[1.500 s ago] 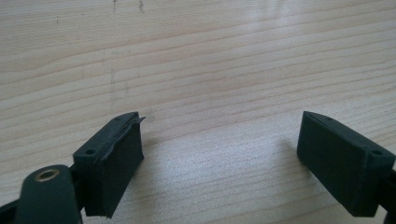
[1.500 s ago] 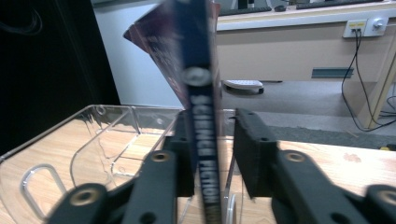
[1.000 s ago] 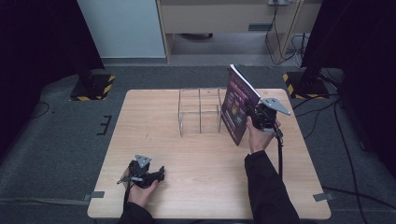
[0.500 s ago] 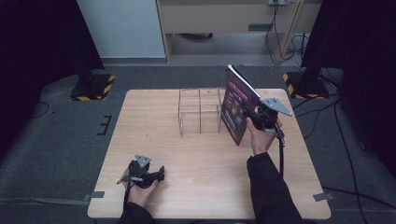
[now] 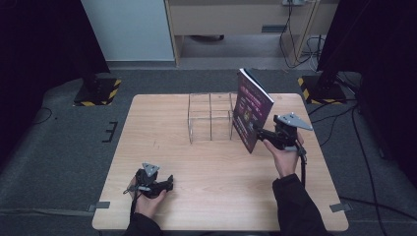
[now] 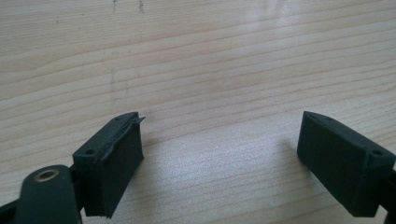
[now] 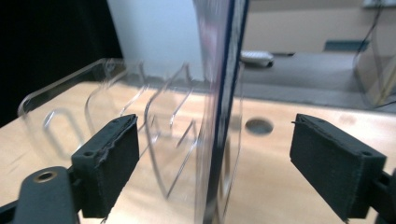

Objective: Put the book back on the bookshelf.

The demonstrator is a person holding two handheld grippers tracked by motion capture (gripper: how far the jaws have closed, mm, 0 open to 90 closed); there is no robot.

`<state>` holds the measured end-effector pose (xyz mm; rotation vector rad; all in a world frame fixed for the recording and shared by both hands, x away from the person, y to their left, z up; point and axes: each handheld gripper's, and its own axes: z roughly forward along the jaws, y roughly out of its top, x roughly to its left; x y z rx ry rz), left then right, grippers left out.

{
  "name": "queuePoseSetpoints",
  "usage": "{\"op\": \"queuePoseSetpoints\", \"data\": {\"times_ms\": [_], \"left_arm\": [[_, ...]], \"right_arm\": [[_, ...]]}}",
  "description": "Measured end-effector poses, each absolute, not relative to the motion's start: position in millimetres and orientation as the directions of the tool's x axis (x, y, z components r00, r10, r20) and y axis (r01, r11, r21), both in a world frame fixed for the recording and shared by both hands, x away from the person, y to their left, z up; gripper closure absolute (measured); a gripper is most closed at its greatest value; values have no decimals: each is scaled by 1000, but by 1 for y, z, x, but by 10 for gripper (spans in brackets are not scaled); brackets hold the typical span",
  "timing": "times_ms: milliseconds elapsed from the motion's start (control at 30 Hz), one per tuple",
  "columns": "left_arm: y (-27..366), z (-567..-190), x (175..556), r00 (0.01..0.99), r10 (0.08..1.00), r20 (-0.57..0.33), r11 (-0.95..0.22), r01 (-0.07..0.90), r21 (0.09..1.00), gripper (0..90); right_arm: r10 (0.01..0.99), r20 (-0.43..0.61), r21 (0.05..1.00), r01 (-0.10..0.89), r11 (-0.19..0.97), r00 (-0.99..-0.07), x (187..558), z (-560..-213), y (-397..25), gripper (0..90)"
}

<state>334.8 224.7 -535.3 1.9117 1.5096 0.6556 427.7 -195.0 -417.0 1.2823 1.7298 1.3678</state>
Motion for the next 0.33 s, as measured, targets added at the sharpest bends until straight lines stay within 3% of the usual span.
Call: {"op": "queuePoseSetpoints", "data": {"times_ms": [333], "left_arm": [[225,-535,335,228,974,9,-165,672,722,131]], "right_arm": [[899,78,899,419,123,-431,386,-466,-224,138]]}}
